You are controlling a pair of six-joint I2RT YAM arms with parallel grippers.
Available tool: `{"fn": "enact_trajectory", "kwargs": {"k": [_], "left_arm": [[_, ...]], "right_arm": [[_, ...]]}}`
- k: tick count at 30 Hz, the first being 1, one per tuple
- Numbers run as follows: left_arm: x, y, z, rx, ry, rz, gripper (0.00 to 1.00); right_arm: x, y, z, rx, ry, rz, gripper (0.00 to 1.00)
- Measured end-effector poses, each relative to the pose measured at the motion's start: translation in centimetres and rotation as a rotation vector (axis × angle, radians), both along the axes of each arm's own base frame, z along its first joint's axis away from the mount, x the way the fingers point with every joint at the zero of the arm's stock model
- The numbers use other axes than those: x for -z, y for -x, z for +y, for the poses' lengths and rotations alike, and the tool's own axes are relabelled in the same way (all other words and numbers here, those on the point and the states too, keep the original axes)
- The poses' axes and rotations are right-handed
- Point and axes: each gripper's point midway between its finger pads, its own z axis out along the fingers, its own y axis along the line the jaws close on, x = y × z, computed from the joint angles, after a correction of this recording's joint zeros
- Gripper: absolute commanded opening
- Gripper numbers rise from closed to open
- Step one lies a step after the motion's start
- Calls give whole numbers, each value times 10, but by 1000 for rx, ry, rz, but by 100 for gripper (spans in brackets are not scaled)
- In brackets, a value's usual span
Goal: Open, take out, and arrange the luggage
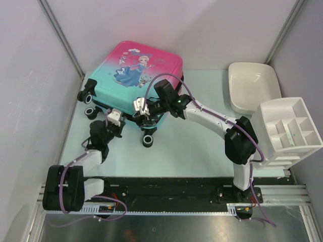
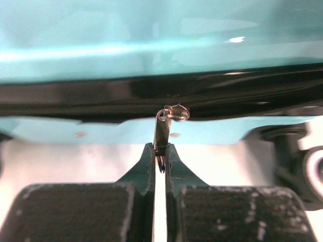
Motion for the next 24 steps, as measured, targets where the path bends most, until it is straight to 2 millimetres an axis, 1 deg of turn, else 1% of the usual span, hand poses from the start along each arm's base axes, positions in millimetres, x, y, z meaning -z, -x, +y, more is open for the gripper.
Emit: {"fn": "enact_trajectory", "kwargs": {"k": [3,5,6,9,12,14,17,20,22,24], "left_arm": [[0,-4,34,-110,-10,17,0],[-2,-8,49,-162,-8,31,0],[-3,-9,53,-179,-7,38,0],[-3,-9,59,-208,3,58,0],[-7,-9,68,-242,22,65,0],[-13,-8,72,-258,33,57,0],[-25,-5,71,-249,56,30,0],[-27,-3,68,-238,91,40,0],[-28,-6,73,-246,118,55,0],[-30,-11,83,-275,132,63,0]], "right_arm": [[2,0,-3,2,4,1,0],[4,1,-7,2,8,-1,0],[4,1,-9,4,10,-4,0],[5,1,-19,14,16,-7,0],[5,-2,-34,32,28,-14,0],[5,-7,-44,52,36,-12,0],[5,-18,-61,92,49,4,0],[2,-27,-76,147,54,56,0],[-6,-32,-88,186,45,84,0],[-5,-38,-97,230,57,105,0]]}}
